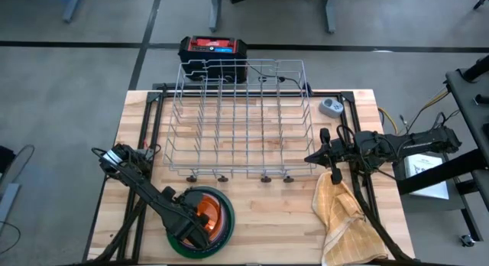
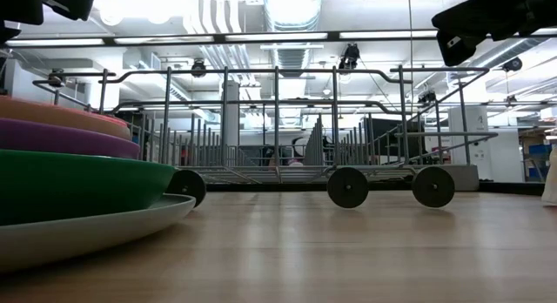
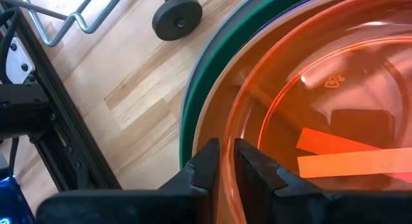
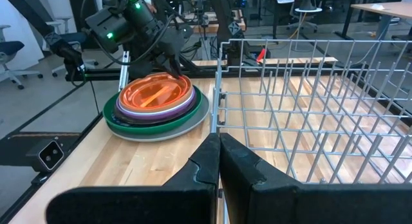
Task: Sort dishes
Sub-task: Put the transparent orange plate into the dish rack
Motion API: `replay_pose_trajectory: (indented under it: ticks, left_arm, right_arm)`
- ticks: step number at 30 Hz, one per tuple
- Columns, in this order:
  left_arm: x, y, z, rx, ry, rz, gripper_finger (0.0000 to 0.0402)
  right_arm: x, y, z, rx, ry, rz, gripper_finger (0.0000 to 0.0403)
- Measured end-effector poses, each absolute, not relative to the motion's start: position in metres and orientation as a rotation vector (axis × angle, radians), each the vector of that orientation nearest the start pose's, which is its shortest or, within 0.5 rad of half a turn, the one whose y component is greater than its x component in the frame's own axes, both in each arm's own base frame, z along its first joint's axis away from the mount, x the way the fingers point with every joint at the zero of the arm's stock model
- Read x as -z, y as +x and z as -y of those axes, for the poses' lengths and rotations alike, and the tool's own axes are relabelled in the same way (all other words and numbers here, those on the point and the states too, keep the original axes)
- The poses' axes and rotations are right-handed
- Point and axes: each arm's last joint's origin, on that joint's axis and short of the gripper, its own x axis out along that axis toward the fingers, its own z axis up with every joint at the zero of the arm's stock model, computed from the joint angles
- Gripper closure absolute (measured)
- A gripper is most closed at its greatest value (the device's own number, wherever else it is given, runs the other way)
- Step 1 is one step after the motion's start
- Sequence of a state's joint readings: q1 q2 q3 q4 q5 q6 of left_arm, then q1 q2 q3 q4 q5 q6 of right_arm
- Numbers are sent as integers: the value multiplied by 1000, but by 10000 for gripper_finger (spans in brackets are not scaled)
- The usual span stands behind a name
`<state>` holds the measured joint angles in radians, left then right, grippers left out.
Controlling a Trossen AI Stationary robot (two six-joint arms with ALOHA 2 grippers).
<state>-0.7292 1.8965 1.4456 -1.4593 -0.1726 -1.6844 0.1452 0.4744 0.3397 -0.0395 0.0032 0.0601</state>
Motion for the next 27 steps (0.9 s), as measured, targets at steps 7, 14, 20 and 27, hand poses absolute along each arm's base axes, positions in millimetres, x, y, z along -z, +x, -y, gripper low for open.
replay_pose_trajectory:
  ticks: [7,14,20,27]
  left_arm:
    - [-210,241,209,-1009,-400,-1392,365]
    - [-210,241,209,-993,-387,-1400,365]
    - [-210,241,209,-992,-387,-1400,378]
    - [-210,241,209,-991,-388,-1400,399]
  right_arm:
    - [-234,130,-19,-137,47,-178,400]
    - [-234,130,-19,-136,47,-178,400]
    - [-234,130,-19,-136,47,-178,400]
    - [-234,130,-19,-136,47,-178,400]
